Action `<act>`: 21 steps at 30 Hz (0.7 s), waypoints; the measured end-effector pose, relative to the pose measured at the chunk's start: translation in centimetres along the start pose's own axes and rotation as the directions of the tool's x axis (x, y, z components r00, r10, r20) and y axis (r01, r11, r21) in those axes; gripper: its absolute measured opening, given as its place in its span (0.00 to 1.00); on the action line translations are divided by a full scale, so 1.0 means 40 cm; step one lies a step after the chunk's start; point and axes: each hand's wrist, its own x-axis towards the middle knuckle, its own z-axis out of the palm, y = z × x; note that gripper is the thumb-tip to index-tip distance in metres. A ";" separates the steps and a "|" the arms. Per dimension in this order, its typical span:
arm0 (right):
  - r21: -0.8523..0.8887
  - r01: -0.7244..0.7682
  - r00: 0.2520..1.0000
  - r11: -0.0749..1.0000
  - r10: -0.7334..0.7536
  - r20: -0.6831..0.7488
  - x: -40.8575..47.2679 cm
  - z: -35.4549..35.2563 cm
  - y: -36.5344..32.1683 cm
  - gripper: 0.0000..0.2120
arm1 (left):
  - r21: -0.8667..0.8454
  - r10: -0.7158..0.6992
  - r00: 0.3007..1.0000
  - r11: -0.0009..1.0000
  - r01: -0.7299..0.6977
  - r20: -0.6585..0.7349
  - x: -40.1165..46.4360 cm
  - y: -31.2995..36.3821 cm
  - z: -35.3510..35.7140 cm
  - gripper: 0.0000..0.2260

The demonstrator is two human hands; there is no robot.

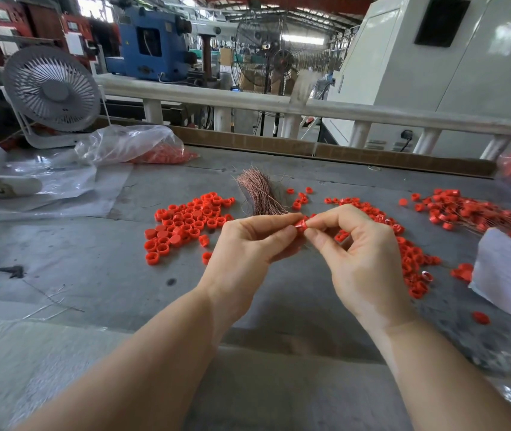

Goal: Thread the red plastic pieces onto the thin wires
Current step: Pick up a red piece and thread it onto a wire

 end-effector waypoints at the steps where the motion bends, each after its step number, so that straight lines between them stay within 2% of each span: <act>1: -0.002 -0.001 1.000 1.000 0.001 0.000 0.000 0.000 0.000 0.05 | -0.013 -0.010 1.000 1.000 0.010 0.003 0.000 0.001 0.000 0.10; 5: -0.008 0.006 1.000 1.000 -0.006 -0.002 -0.001 0.001 0.001 0.04 | -0.029 -0.021 1.000 0.999 0.021 0.009 0.001 0.003 -0.003 0.11; 13: 0.038 0.013 1.000 0.999 -0.013 -0.007 0.002 -0.001 -0.004 0.02 | -0.012 0.015 1.000 1.000 -0.015 0.007 -0.002 0.001 -0.001 0.08; 17: 0.041 0.002 1.000 0.999 -0.002 -0.007 0.002 -0.003 -0.004 0.05 | -0.015 0.014 1.000 1.000 -0.014 0.017 -0.001 0.003 -0.001 0.09; 21: 0.050 0.009 1.000 0.999 -0.009 -0.001 0.002 -0.002 -0.004 0.04 | 0.054 0.038 0.999 0.998 -0.039 0.017 -0.003 0.002 -0.003 0.09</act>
